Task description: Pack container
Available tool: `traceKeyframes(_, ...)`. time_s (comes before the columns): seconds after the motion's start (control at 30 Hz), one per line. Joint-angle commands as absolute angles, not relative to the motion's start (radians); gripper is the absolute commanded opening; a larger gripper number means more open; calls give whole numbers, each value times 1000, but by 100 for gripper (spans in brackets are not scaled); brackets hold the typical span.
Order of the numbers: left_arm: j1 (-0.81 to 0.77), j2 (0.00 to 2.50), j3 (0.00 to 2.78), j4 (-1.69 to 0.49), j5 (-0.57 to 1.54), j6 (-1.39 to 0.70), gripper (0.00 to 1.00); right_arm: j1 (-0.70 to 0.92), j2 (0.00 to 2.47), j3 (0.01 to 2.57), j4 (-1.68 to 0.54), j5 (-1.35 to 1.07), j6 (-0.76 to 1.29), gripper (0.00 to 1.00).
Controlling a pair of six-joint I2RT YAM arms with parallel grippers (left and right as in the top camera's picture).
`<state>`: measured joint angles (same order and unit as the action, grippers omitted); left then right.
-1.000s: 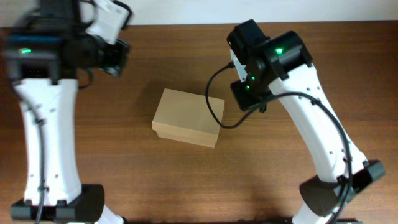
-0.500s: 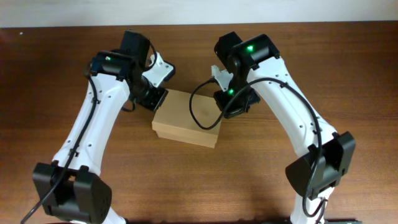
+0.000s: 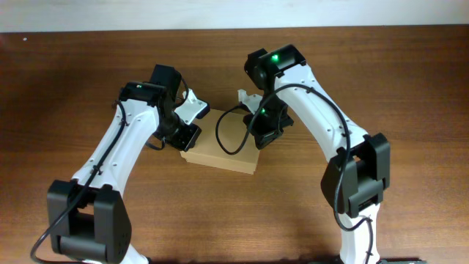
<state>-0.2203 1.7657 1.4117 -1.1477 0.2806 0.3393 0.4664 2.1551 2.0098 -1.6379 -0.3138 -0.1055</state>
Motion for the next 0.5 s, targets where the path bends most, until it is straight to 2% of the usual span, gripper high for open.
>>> traceKeyframes(0.0, -220, 1816, 1388, -1137, 304, 328, 3, 472, 2205, 2003, -1623, -334, -124, 5)
traceKeyframes(0.27, -220, 1831, 1389, -1087, 303, 304, 4, 467, 2291, 2032, -1536, -334, -124, 4)
traceKeyframes(0.37, -220, 1831, 1479, -1069, 290, 292, 3, 438, 2289, 2235, -1571, -333, -115, 4)
traceKeyframes(0.47, -220, 1831, 1637, -1036, 177, 217, 6, 373, 2289, 2470, -1608, -283, -65, 4)
